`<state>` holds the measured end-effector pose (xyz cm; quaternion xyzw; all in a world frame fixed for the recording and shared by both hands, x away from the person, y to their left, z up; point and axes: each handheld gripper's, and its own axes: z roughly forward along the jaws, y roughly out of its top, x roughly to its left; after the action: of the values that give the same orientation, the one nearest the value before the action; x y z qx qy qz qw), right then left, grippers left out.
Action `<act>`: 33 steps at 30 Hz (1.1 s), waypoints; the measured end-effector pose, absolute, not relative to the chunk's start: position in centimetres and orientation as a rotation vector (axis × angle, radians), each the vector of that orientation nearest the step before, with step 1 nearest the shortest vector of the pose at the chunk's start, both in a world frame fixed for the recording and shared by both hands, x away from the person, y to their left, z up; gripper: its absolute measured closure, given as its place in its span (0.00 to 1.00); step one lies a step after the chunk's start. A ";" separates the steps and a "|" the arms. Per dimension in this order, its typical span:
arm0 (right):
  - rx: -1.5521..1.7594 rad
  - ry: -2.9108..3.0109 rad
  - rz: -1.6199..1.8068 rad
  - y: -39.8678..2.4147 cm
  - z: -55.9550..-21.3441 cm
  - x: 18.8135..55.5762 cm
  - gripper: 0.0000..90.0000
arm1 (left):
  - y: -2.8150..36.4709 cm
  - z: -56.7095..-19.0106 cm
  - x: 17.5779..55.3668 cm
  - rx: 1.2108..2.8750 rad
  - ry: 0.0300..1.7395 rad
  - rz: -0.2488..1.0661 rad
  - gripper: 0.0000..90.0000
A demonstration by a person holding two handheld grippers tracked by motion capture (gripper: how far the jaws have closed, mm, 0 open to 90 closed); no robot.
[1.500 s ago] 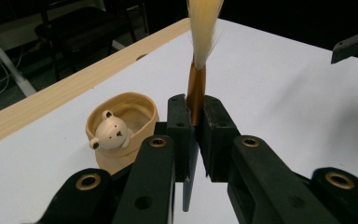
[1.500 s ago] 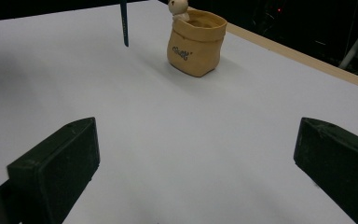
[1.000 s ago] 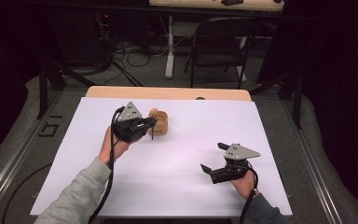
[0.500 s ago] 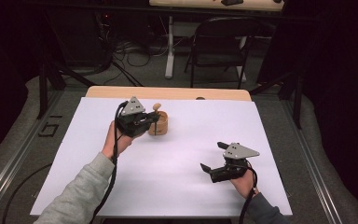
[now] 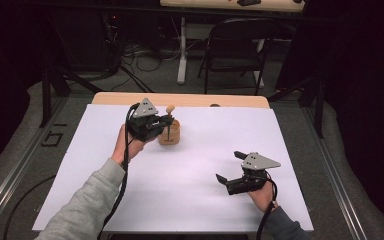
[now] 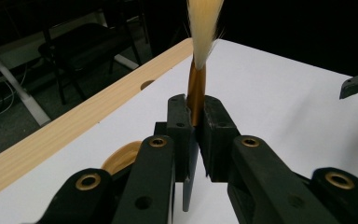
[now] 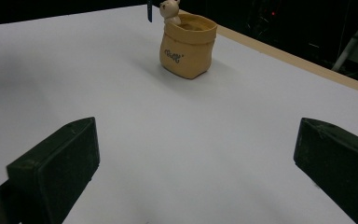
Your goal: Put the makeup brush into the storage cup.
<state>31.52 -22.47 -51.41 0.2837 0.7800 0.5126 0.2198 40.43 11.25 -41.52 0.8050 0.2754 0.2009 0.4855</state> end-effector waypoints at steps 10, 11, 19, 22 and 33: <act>0.784 2.160 1.416 -22.4 -51.4 31.5 0.00 | 11.1 -40.8 41.2 1.954 0.670 0.500 0.93; 0.787 2.159 1.417 -22.4 -51.4 31.5 0.00 | 11.0 -40.7 41.3 1.953 0.668 0.505 0.93; 0.782 2.159 1.415 -22.4 -51.4 31.5 0.00 | 10.9 -40.2 42.1 1.951 0.671 0.525 0.93; 0.784 2.158 1.415 -22.5 -51.4 31.5 0.00 | 10.7 -40.1 42.5 1.952 0.672 0.532 0.93; 0.782 2.159 1.418 -22.5 -51.4 31.5 0.00 | 10.8 -40.7 44.0 1.943 0.698 0.539 0.93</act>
<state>31.53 -22.45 -51.40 0.2826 0.7804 0.5126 0.2197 44.01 10.78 -40.74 0.7975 0.2864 0.2212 0.4827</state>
